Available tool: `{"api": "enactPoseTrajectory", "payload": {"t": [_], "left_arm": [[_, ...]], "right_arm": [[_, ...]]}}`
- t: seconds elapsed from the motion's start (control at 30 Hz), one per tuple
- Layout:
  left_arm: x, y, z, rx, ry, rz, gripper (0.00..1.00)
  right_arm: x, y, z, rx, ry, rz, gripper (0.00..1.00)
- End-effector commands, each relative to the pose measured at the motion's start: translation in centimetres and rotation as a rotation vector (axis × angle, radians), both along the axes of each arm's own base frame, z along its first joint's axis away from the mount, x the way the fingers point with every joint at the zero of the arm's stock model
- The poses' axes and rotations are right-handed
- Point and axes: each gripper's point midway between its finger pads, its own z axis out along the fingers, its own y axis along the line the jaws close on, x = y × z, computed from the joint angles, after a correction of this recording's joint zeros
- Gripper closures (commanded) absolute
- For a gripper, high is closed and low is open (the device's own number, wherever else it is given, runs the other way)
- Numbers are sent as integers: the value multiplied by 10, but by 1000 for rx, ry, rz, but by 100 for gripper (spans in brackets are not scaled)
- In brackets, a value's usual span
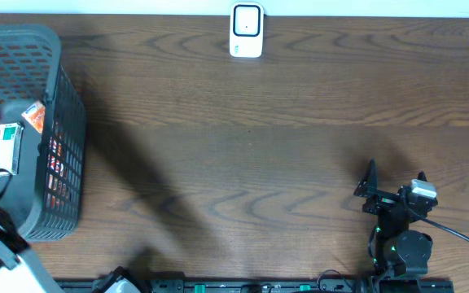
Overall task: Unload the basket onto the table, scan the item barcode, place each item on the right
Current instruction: 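Carry the jar with the left gripper to the barcode scanner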
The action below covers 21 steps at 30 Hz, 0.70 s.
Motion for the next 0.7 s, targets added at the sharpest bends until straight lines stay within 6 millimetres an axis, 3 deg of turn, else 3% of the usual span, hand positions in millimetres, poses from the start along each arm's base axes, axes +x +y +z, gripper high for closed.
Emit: {"api": "enactPoseTrajectory", "payload": {"t": [0.0,0.1,0.23,0.47,0.67], "left_arm": [[13,-55,24,-39,-89,-211,49],[29,-91,18,-53,-65,-345,49],[56,-132,-6,-29,25,-467,49],[105,-209,-86,87,295,-606,48],[131,-247,-168,196,534,-627,48]], "right_arm": [[0,-1,-1,-6,5,-3,1],[0,-1,-1,-6,5,-3,1],[0,-1,-1,-6,5,-3,1],[0,-1,-1,-6,5,-3,1],[0,-1,-1,-6,5,-3,1]]}}
